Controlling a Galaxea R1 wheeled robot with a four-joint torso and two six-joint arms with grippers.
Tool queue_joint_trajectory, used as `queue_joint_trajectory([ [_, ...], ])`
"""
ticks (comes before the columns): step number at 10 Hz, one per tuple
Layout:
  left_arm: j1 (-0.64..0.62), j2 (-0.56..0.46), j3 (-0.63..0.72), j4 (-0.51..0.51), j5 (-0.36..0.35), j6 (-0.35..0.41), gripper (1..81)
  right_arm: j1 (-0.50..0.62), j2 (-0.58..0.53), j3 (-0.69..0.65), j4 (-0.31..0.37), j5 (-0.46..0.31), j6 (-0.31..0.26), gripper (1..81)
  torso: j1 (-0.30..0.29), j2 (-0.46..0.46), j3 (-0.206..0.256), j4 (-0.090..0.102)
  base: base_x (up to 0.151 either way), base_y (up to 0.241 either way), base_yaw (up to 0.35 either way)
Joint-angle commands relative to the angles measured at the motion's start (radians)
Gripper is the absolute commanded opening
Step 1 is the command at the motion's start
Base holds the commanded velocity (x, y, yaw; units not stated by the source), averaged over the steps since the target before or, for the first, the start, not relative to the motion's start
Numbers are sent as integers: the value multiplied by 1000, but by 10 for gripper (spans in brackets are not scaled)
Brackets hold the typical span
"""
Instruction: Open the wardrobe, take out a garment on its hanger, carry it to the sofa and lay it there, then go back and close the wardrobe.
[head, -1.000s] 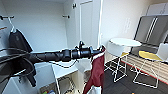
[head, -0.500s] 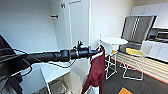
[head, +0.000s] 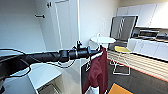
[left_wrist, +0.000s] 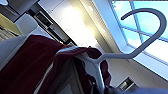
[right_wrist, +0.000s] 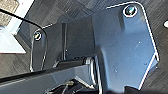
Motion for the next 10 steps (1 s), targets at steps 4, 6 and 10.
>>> queue_joint_trajectory([
  [4, -197, -7, 29, 19, -99, 14, 10, 39, 6, 7, -3, -49, -3, 811, 1, 0, 0, 0, 0, 0, -279],
  [6, -197, -8, 29, 19, -111, 15, 10, 39, 6, 7, -3, -49, -3, 811, 1, 0, 0, 0, 0, 0, -279],
  [10, -195, -10, 37, 20, -111, 15, 10, 39, 6, 7, -6, -50, -3, 811, 1, 0, 0, 0, 0, 0, -279],
])
